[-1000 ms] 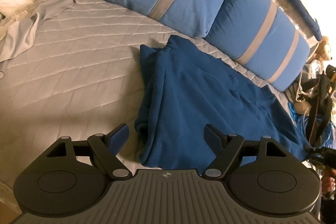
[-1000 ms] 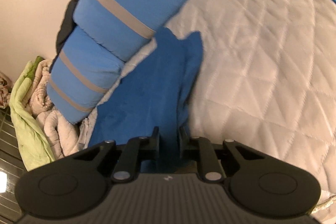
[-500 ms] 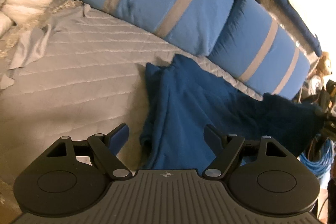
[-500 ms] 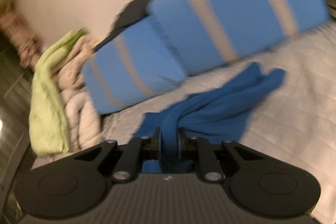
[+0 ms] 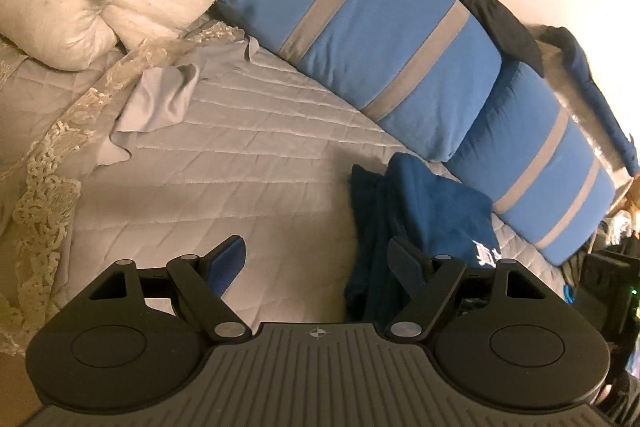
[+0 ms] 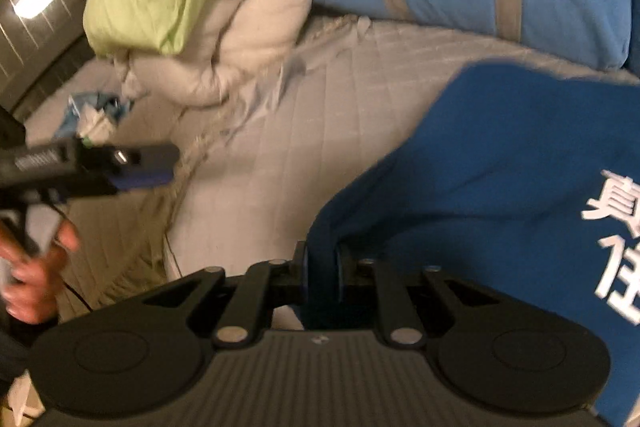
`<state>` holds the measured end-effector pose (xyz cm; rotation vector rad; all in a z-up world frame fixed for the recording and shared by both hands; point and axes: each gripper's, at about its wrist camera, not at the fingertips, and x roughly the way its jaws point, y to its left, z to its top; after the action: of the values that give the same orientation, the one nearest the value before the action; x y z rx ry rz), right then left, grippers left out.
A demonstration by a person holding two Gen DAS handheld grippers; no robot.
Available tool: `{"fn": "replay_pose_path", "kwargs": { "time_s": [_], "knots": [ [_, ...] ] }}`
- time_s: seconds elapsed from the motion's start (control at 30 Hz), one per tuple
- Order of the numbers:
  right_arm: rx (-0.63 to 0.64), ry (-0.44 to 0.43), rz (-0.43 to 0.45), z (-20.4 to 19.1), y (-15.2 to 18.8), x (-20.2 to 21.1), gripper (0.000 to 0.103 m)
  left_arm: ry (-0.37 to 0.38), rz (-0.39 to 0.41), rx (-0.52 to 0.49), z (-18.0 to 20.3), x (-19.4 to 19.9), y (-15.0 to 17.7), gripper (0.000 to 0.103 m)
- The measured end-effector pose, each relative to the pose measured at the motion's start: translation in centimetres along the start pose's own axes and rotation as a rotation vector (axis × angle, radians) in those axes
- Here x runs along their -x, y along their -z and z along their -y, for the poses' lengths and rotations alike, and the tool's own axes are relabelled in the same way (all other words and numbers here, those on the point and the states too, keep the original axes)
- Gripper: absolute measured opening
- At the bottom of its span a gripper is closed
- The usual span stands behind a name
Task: Fold clothes
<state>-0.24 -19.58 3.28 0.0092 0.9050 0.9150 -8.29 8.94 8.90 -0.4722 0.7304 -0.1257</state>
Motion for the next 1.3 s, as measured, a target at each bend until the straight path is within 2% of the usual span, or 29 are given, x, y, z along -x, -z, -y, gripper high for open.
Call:
{"fn": "replay_pose_path", "kwargs": {
  "time_s": [0.23,0.27,0.33,0.37,0.4,0.47,0.5,0.57,0.73,0.93,1.0,1.17,1.3],
  "knots": [
    [0.060,0.018,0.006,-1.2,0.2,0.9,0.014,0.017,-0.006,0.024,-0.1,-0.7,0.2,0.078],
    [0.050,0.011,0.007,-1.0,0.2,0.9,0.019,0.021,-0.006,0.033,0.0,-0.8,0.2,0.078],
    [0.018,-0.017,0.015,-0.5,0.2,1.0,0.032,0.028,-0.004,0.031,0.4,-1.0,0.2,0.078],
    [-0.001,-0.039,0.021,-0.3,0.1,1.2,0.061,0.031,-0.004,0.024,0.6,-1.1,0.2,0.078],
    [-0.006,-0.075,0.035,-0.3,0.1,1.8,0.079,0.035,-0.006,0.016,0.9,-1.1,0.3,0.078],
    [0.003,-0.137,0.071,-0.5,0.3,3.5,0.093,0.042,-0.008,0.003,1.3,-1.2,0.2,0.078],
    [0.011,-0.136,0.091,-0.3,0.4,4.5,0.098,0.046,-0.008,-0.001,1.5,-1.3,0.2,0.078],
    [0.022,-0.124,0.131,0.2,0.6,6.5,0.103,0.060,-0.010,-0.004,1.9,-1.5,0.3,0.078],
    [-0.024,-0.025,0.194,3.3,1.4,9.7,0.103,0.092,-0.026,-0.031,3.7,-2.3,0.3,0.078],
    [-0.116,0.193,0.222,8.4,3.5,10.8,0.103,0.117,-0.091,-0.168,7.9,-4.8,-0.2,0.078],
    [-0.143,0.231,0.223,9.7,4.5,10.3,0.103,0.122,-0.127,-0.201,8.8,-6.2,0.1,0.078],
    [-0.209,0.265,0.190,11.3,5.9,9.2,0.103,0.072,-0.226,-0.318,9.1,-8.9,1.7,0.079],
    [-0.190,0.253,0.215,11.1,5.8,9.6,0.103,0.017,-0.224,-0.314,6.8,-8.5,2.4,0.080]
  ]
}}
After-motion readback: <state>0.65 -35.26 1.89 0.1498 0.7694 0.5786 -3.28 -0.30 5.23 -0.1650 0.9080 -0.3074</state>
